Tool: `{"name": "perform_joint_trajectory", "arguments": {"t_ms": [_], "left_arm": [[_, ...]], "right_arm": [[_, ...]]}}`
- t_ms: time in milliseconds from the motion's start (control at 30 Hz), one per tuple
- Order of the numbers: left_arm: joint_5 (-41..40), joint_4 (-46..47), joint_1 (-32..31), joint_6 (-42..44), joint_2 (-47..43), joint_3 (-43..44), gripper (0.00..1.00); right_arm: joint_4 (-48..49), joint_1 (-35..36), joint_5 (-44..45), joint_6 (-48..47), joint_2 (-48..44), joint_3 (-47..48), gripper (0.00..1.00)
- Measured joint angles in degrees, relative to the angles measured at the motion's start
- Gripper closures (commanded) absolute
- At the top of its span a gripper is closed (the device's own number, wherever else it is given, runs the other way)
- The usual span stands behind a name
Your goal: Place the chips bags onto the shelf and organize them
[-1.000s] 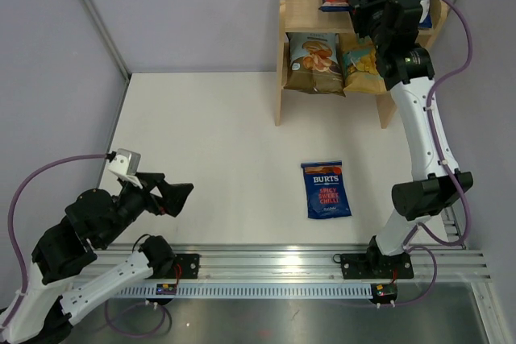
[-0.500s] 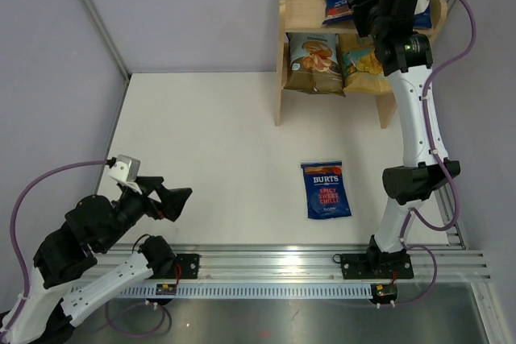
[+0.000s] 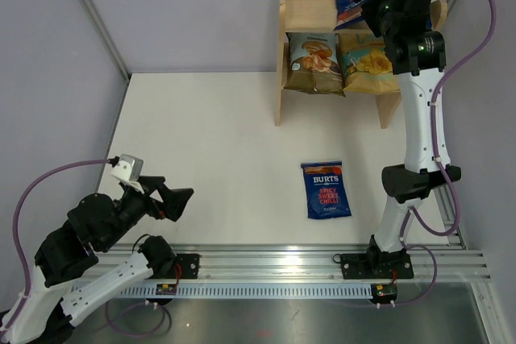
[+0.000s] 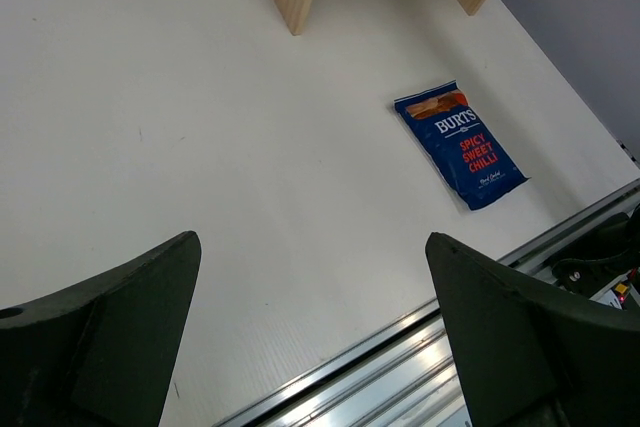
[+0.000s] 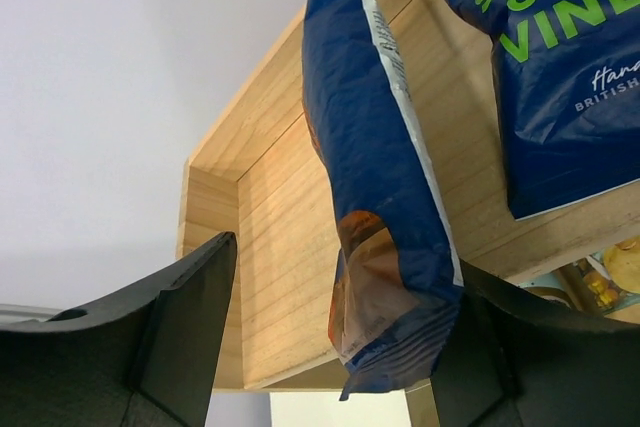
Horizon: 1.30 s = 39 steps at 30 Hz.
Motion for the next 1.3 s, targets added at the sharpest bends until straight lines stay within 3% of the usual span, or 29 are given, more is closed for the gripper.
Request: {"name": "perform_joint_trajectory", "arguments": {"t_ms": [333, 667, 867, 1067, 1100, 1300], "left_arm": [[1.4, 0.0, 0.0, 0.5, 0.6, 0.0, 0.01], [2.5, 0.1, 0.0, 1.1, 1.5, 0.0, 0.01], [3.1, 0.4, 0.0, 1.1, 2.1, 0.0, 0.01], [3.3, 0.4, 0.0, 1.1, 2.1, 0.0, 0.01], [3.4, 0.4, 0.0, 1.1, 2.1, 0.0, 0.01], [3.8, 0.4, 0.0, 1.0, 2.0, 0.0, 0.01]], "right_arm": [[-4.8, -0.6, -0.3, -5.6, 2.0, 1.2, 0.26], [-5.7, -4.1, -6.5, -5.6, -0.2, -1.9, 0.30], [-5.7, -5.8, -10.8, -2.8, -2.0, -4.9, 0.45], [-0.4, -5.9, -13.6, 1.8, -7.6, -16.0, 0.59], [0.8, -5.9, -13.7, 2.9, -8.8, -18.1, 0.66], [8.6, -5.9, -13.0, 10.6, -15.1, -30.3, 0.73]]}}
